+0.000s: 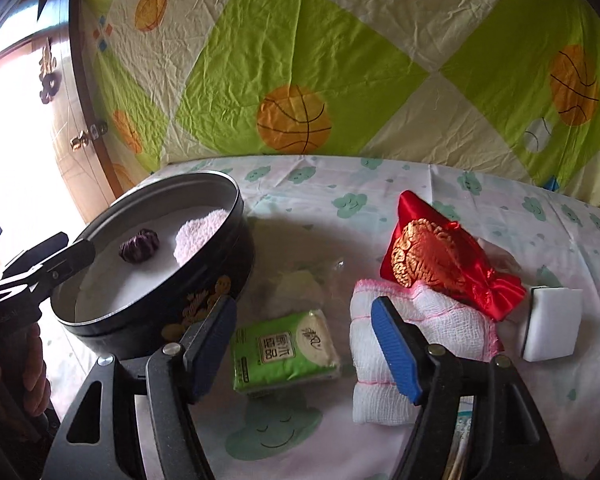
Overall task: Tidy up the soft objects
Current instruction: 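Grasp the green tissue pack with the right gripper, then grasp the cotton swab bag with the left gripper and lift it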
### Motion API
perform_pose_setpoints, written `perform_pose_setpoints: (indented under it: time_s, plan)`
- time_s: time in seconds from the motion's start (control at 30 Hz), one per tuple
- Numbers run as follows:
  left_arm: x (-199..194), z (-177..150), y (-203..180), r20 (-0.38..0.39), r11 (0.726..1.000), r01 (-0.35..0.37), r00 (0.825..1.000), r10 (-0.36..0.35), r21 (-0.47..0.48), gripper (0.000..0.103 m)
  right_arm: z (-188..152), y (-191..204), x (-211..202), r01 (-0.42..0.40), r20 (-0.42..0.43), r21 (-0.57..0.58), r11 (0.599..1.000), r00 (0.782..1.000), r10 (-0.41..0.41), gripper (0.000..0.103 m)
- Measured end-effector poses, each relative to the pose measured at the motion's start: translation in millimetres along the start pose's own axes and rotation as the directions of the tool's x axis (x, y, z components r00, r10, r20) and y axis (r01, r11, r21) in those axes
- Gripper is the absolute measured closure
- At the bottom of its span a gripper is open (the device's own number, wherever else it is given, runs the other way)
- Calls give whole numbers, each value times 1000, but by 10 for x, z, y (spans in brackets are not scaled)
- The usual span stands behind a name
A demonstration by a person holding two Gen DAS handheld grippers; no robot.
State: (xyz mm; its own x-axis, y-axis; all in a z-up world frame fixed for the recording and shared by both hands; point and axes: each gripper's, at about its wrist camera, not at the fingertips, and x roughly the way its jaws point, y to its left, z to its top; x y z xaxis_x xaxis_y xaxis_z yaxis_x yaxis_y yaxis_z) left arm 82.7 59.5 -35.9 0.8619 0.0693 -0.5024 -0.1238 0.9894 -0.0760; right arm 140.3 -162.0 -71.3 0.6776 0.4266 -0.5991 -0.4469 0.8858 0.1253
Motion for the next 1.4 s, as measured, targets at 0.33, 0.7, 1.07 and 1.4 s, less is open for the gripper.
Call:
perform_pose_setpoints:
  time_s: [0.33,0.7,1.07,1.4]
  plan:
    - [37,-84,-95,-9,1000,-11,1000,11,14,0,-82,203,437,0,-162,-101,995,987,-17,31]
    - [8,-135,-153,-12,1000,-3,1000,4,16,0,-71,217,472,5,-156,-97,995,988,-20,33]
    - [-121,-75,-653,11,997,68,998,-69,25,0,-208,-282,-720,198,168,48,979,965,-203,33]
    - [23,-352,-1805,-169,964,227,964,-204,135,1,-561,-1044,-1101,368,163,220,903,899,-406,33]
